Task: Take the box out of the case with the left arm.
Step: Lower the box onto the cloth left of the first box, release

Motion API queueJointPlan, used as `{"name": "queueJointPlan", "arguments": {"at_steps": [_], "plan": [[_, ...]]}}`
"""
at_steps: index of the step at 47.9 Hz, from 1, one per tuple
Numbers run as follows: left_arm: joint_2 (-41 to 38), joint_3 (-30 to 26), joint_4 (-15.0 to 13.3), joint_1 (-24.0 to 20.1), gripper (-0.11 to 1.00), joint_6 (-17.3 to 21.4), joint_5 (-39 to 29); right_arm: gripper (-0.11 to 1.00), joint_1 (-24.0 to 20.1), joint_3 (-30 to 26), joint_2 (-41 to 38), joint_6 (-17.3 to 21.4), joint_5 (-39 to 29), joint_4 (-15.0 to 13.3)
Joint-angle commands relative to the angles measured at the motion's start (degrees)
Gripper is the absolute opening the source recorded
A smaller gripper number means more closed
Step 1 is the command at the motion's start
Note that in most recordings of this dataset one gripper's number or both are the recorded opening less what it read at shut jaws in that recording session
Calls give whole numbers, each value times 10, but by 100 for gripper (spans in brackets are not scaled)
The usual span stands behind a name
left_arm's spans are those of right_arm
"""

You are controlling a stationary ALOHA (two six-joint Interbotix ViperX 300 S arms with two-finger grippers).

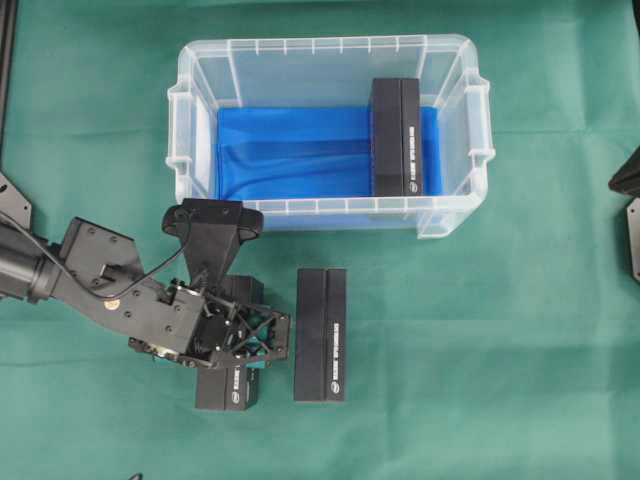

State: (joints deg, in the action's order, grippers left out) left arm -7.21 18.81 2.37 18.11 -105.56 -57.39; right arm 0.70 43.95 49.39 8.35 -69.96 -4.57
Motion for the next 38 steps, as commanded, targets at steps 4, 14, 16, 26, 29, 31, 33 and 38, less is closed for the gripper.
{"name": "queueJointPlan", "arguments": {"at_steps": [4, 14, 16, 26, 29, 31, 33, 38], "plan": [[14, 0, -3, 3, 60, 0, 3, 7, 2, -15, -3, 2, 2, 0], [14, 0, -4, 3, 60, 1, 13, 7, 2, -15, -3, 2, 2, 0], [14, 0, -4, 3, 60, 1, 13, 7, 1, -15, -3, 2, 2, 0], [15, -4, -4, 3, 60, -4, 12, 7, 2, -16, -3, 2, 2, 0], [17, -4, -4, 3, 63, -4, 13, 7, 2, -16, -3, 2, 2, 0], [18, -5, -4, 3, 72, -4, 13, 7, 2, -16, -3, 2, 2, 0], [18, -6, -4, 3, 83, -4, 13, 7, 2, -16, -2, 2, 2, 0], [18, -7, -4, 3, 98, -4, 13, 7, 1, -16, -2, 3, 2, 0]]}}
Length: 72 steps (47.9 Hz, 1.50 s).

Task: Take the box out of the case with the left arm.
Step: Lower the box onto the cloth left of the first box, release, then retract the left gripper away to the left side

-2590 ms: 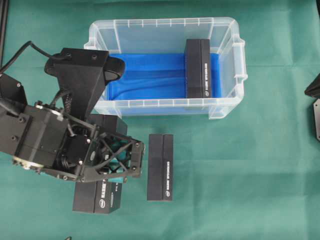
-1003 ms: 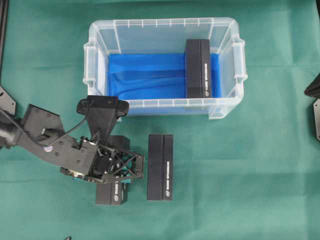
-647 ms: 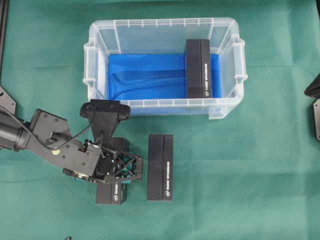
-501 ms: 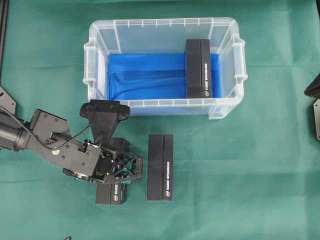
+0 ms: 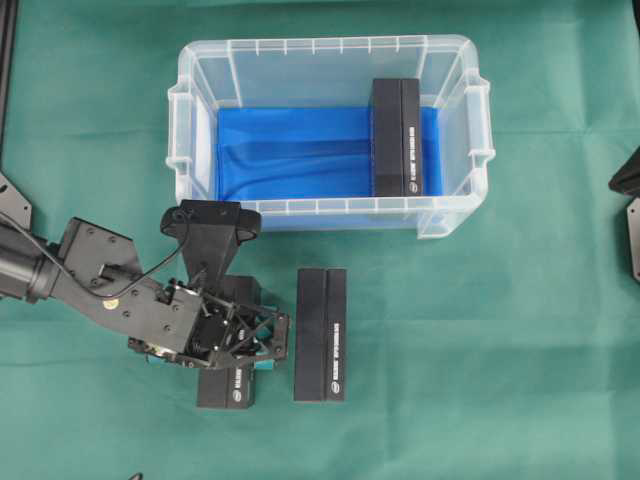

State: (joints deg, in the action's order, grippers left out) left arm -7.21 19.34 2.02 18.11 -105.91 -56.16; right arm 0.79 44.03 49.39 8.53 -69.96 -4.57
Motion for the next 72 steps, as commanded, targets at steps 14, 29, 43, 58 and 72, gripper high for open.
{"name": "queueJointPlan", "arguments": {"at_steps": [14, 29, 43, 58, 72], "plan": [[45, -22, -3, 3, 97, 1, -10, 7, 1, -18, -1, 1, 2, 0], [98, -83, 0, 3, 96, 4, -122, 7, 1, -18, -1, 1, 2, 0], [120, -106, 2, 3, 96, 4, -165, 7, 0, -18, -1, 1, 2, 0], [160, -81, 2, 39, 96, 6, -182, 7, 1, -19, -1, 1, 2, 0], [250, -21, 2, 62, 96, -7, -238, 7, 1, -19, -2, 1, 2, 0]]}}
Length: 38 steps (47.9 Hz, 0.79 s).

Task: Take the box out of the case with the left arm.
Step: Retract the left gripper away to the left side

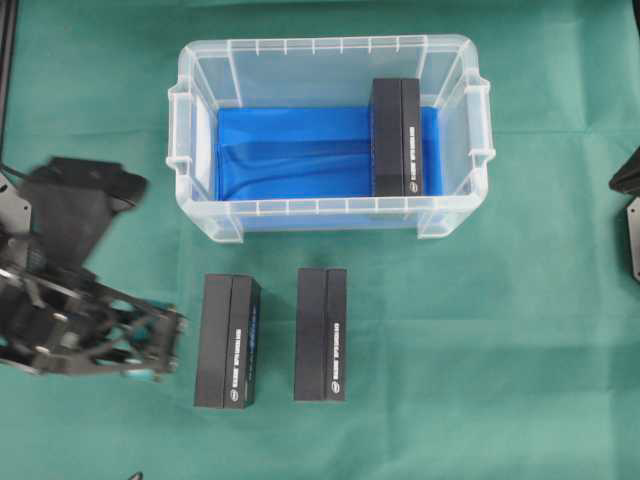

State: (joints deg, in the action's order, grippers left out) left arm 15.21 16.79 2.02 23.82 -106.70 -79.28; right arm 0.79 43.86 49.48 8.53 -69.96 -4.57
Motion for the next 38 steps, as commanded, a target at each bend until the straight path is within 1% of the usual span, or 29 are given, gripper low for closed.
{"name": "queueJointPlan", "arguments": {"at_steps": [1, 11, 17, 27, 30, 33, 38], "plan": [[31, 9, 2, 4, 96, 1, -9, 7, 0, -18, -4, 1, 3, 0], [55, 37, 3, -11, 95, 8, -10, 7, 1, -20, -3, 1, 2, 0], [72, 51, 2, -35, 95, 33, -17, 7, 1, -21, -3, 1, 2, 0], [121, 88, 2, -127, 95, 109, -22, 7, 1, -21, -3, 1, 2, 0], [135, 98, 2, -161, 95, 135, -22, 7, 1, -21, -4, 1, 2, 0], [149, 109, 2, -201, 95, 170, -23, 7, 1, -21, -3, 1, 2, 0], [163, 116, 2, -259, 95, 216, -32, 7, 1, -21, -3, 1, 2, 0]]}}
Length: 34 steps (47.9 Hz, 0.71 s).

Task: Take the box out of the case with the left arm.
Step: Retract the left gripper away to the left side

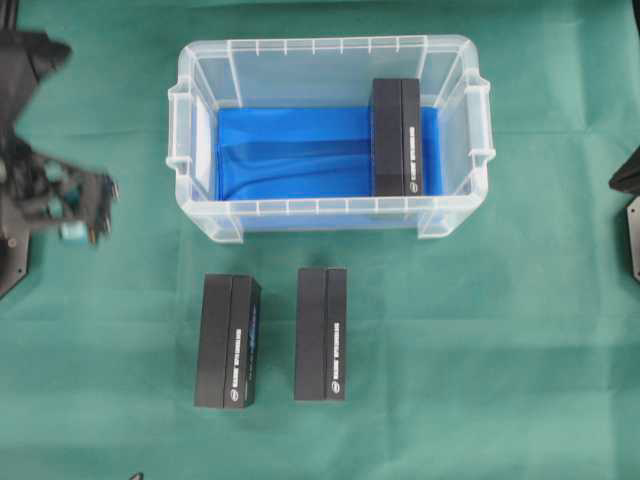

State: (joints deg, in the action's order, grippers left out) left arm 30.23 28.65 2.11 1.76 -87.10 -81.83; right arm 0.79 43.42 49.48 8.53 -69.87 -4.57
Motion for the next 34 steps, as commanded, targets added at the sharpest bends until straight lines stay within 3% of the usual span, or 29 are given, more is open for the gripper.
{"name": "queueJointPlan", "arguments": {"at_steps": [1, 10, 16, 34], "plan": [[15, -2, 0, -49, 95, 29, -8, 7, 1, -17, -3, 1, 1, 0], [15, -4, -2, -141, 95, 132, -24, 7, 1, -17, -4, 1, 1, 0], [13, -6, -3, -181, 95, 171, -25, 7, 1, -17, -4, 1, 1, 0], [12, -7, -4, -202, 95, 182, -22, 7, 1, -17, -4, 1, 1, 0]]}}
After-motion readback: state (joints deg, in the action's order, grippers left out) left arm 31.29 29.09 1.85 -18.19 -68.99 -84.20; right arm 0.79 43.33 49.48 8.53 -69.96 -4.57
